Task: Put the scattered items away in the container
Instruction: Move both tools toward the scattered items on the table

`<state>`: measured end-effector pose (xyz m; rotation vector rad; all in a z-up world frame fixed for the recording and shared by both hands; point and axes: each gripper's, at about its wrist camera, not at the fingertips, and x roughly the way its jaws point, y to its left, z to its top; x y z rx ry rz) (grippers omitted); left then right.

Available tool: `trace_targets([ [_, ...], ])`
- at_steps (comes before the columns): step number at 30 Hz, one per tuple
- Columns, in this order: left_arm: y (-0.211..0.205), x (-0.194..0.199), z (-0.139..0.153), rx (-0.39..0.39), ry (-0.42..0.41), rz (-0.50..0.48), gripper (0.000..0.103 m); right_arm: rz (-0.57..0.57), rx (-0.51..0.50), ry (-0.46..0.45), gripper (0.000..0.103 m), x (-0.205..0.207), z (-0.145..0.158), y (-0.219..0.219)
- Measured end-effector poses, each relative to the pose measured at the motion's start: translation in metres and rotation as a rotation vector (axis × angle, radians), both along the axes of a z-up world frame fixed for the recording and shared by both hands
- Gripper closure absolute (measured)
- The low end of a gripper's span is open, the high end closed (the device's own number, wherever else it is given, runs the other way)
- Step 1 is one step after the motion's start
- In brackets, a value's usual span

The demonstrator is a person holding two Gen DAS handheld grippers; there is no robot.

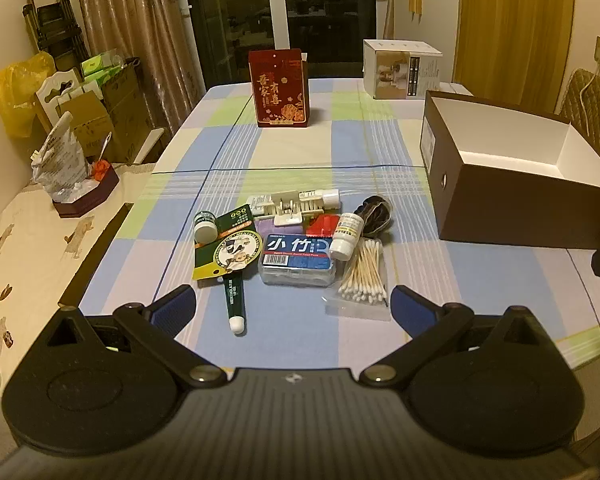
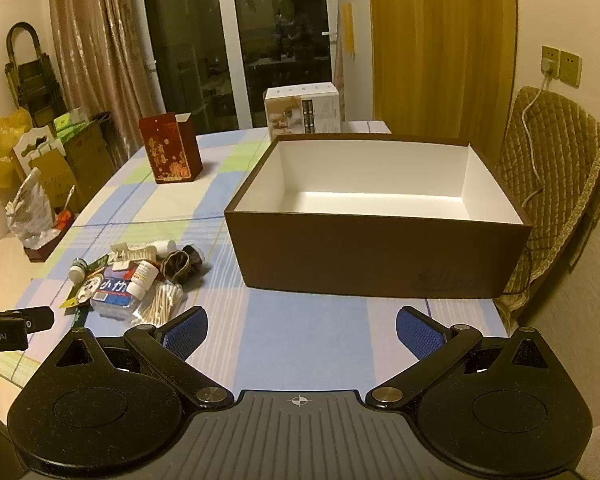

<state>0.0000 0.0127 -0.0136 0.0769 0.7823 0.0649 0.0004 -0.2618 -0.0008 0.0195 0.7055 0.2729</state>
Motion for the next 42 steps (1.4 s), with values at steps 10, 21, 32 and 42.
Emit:
trace_targets([
  [10, 0.005, 0.001, -0.003, -0.003, 0.011, 0.010, 0.001, 0.023, -0.009, 0.005, 0.000, 0.002, -0.005, 0.007],
  [21, 0.009, 0.002, -0.008, 0.001, 0.025, 0.011, 0.001, 0.050, -0.019, 0.017, 0.000, 0.008, -0.011, 0.017],
  [32, 0.037, 0.010, -0.019, -0.007, 0.078, 0.017, 0.001, 0.131, -0.029, 0.072, 0.000, 0.021, -0.022, 0.052],
  [42, 0.044, 0.026, -0.025, -0.011, 0.082, -0.138, 0.008, 0.127, -0.030, 0.122, 0.000, 0.038, -0.032, 0.077],
])
